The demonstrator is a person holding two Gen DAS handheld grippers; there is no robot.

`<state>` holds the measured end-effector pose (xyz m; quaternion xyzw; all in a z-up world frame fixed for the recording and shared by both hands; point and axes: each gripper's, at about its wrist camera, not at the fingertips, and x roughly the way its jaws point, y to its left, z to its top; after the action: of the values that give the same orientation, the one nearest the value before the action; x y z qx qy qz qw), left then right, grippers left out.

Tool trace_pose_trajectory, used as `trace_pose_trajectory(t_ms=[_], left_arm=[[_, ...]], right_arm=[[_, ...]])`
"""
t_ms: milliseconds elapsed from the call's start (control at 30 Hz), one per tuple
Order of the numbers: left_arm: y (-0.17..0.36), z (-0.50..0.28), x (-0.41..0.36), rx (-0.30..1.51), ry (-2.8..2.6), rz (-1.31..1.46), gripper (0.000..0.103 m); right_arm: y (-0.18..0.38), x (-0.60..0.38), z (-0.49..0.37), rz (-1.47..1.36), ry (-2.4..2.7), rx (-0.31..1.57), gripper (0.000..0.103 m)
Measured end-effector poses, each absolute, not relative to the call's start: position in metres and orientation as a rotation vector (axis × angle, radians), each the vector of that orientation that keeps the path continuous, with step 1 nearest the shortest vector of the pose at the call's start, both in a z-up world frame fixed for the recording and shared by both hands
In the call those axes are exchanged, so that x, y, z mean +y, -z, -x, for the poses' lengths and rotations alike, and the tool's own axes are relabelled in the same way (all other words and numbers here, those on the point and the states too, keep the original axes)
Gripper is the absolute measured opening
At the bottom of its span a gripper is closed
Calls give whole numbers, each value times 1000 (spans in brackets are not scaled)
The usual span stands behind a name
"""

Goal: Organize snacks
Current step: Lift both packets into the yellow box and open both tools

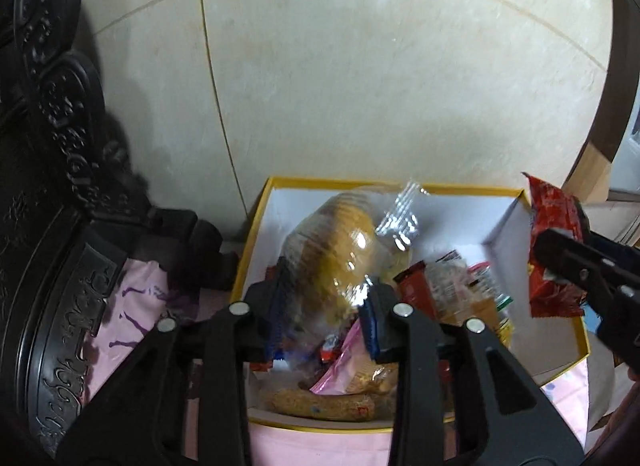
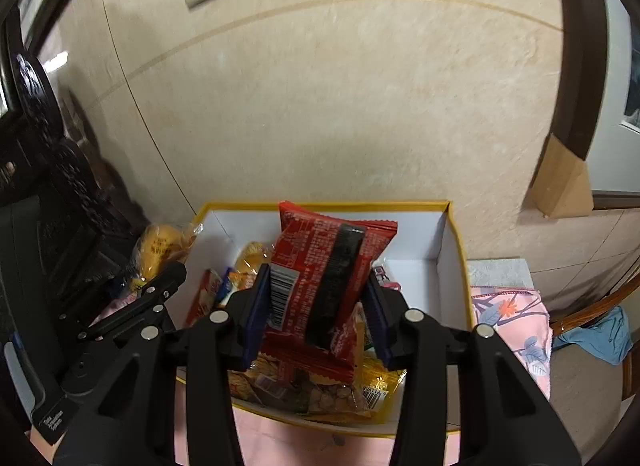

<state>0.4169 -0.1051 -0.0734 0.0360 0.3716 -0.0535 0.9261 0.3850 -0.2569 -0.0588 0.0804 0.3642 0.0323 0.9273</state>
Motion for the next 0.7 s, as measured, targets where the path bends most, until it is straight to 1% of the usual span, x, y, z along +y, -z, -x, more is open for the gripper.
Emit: trace_pose_trajectory(t_ms=[33, 100, 133, 200, 267, 433, 500, 567, 600, 633, 700], left_arm=[[74, -415, -105, 759, 96, -71, 69], [68, -408, -103, 714, 50, -70, 92], [65, -406, -102, 694, 39, -75, 95], [61, -404, -103, 696, 48, -86, 97], [58, -401, -104, 700, 51, -94, 98], [51, -385, -100, 701, 57, -76, 100], [52, -380, -96, 715, 60, -64, 100], [52, -374, -93, 719, 62, -50, 100], [50, -368, -92, 723, 64, -42, 100], [50, -365, -91, 728, 63, -45, 100], [50, -353, -91, 727, 65, -72, 100]], right_arm=[[62, -256, -387, -168, -62, 757, 46], [66, -256, -391, -181, -65, 775, 51], [66, -256, -390, -182, -56, 779, 65], [66, -255, -386, -175, -32, 765, 67], [66, -253, -380, -179, -30, 768, 73], [61, -256, -360, -188, -5, 758, 76], [61, -254, -354, -175, 16, 763, 81], [60, -255, -350, -174, 30, 765, 92], [59, -255, -346, -178, 30, 760, 93], [59, -257, -342, -185, 28, 755, 97], [57, -259, -332, -195, 35, 754, 99]])
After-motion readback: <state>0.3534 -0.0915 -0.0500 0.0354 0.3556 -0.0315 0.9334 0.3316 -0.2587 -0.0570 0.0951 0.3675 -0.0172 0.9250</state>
